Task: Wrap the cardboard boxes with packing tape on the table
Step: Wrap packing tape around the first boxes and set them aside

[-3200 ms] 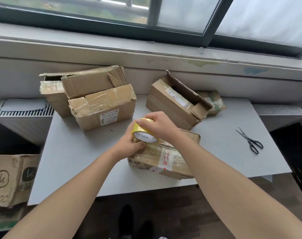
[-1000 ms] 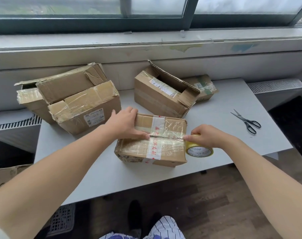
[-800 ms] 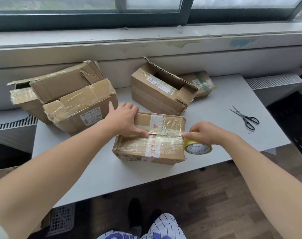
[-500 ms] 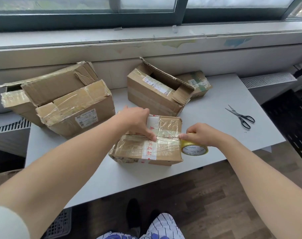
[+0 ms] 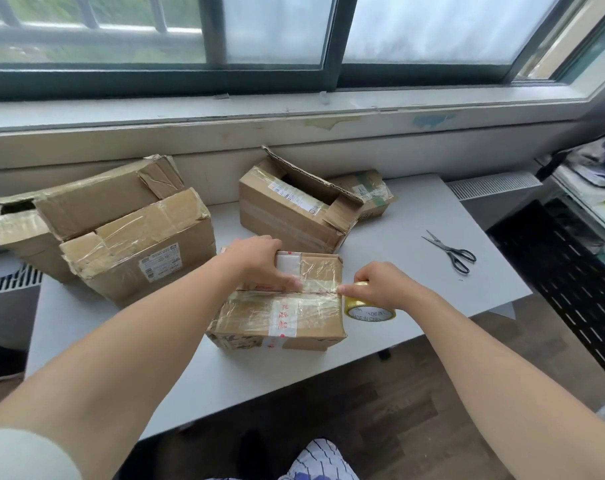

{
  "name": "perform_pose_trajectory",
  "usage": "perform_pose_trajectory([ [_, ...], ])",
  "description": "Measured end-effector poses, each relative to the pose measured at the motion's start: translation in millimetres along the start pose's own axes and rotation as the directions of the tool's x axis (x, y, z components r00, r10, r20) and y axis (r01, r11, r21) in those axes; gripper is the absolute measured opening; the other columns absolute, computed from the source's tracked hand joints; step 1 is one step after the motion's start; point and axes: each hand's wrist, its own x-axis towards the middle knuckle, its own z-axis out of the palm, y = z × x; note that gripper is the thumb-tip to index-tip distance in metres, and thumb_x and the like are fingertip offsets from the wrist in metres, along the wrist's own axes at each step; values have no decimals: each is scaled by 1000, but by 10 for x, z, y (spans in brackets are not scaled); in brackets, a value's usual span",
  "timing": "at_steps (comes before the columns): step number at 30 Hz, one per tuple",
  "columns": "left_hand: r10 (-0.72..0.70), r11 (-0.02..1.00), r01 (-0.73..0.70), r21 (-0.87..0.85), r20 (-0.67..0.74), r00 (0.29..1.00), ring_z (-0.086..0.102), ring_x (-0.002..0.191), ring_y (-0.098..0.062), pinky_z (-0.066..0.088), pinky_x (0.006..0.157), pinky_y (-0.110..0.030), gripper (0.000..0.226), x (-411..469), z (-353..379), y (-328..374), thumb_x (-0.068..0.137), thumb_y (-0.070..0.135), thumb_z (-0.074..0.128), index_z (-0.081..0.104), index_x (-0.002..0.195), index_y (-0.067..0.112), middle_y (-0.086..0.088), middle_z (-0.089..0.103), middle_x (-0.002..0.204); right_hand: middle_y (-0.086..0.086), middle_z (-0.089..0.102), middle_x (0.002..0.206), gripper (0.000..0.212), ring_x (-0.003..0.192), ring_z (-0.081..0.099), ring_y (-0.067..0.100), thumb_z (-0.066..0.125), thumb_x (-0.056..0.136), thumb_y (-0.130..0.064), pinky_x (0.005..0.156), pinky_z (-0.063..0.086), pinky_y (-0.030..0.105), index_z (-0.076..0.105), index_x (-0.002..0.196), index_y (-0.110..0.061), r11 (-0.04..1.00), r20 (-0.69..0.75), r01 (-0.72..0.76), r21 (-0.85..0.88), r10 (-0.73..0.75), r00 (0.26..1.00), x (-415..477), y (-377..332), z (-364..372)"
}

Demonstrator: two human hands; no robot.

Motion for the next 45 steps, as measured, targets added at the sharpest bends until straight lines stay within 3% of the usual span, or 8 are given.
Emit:
perform_pose_trajectory([
  [9, -85, 994, 85, 73, 1, 996, 52, 129, -27, 23, 114, -67, 120, -91, 118, 339, 46, 108, 49, 52, 128, 22, 1, 59, 134, 1, 49, 62, 64, 59, 47, 17, 57, 87, -74, 58, 34, 35, 58, 69, -12, 999, 53, 5, -53, -2, 999, 25, -51, 35],
  [15, -142, 990, 142, -2, -19, 990, 46, 133, -27, 23, 112, -62, 123, -110, 158, 472, 45, 106, 55, 49, 134, 21, 1, 54, 141, 11, 69, 80, 71, 79, 66, 27, 57, 86, -76, 62, 42, 34, 72, 85, -7, 994, 52, 19, -108, -14, 999, 89, -24, 14],
  [19, -177, 983, 181, -31, 102, 979, 52, 129, -28, 35, 109, -53, 114, -107, -7, 318, 53, 96, 67, 48, 137, 21, 1, 58, 140, 13, 66, 73, 74, 66, 58, 21, 58, 84, -77, 59, 39, 34, 71, 82, -5, 994, 38, 3, -110, 1, 999, 76, -25, 9],
  [26, -249, 968, 248, 24, 82, 965, 31, 148, -31, 9, 111, -83, 129, -293, -68, 2, 49, 96, 68, 35, 152, 26, 1, 37, 158, 3, 53, 64, 68, 62, 50, 19, 59, 86, -75, 59, 35, 33, 60, 69, -9, 994, 25, 5, -106, -2, 1000, 37, -65, 29],
  [32, -370, 912, 376, -167, 63, 927, 51, 130, -32, 50, 103, -51, 132, -557, 74, -326, 46, 85, 82, 33, 149, 19, -7, 37, 146, 4, 53, 65, 64, 63, 50, 19, 58, 87, -74, 59, 35, 34, 58, 69, -13, 991, 39, 34, -127, -29, 999, 54, -137, 54],
  [38, -351, 855, 375, -358, 131, 927, 38, 143, -35, 53, 100, -49, 153, -643, 58, -408, 49, 68, 91, -4, 163, 28, -7, 10, 164, 4, 55, 66, 68, 63, 52, 18, 56, 86, -77, 59, 36, 33, 61, 70, -10, 994, 35, 19, -112, -16, 999, 67, -103, 70],
  [40, -352, 811, 393, -434, 175, 919, 46, 135, -35, 62, 76, -43, 151, -718, 80, -490, 55, 57, 95, -9, 162, 32, -8, 19, 164, 4, 53, 65, 66, 62, 50, 18, 56, 86, -77, 59, 35, 33, 58, 68, -13, 994, 36, 27, -111, -23, 999, 72, -105, 81],
  [45, -371, 772, 393, -500, 148, 917, 53, 129, -34, 61, 76, -41, 143, -768, 129, -503, 61, 49, 96, -4, 160, 28, -10, 35, 160, 3, 49, 64, 64, 60, 47, 18, 55, 86, -77, 59, 34, 34, 53, 67, -16, 995, 30, 25, -94, -23, 999, 72, -102, 123],
])
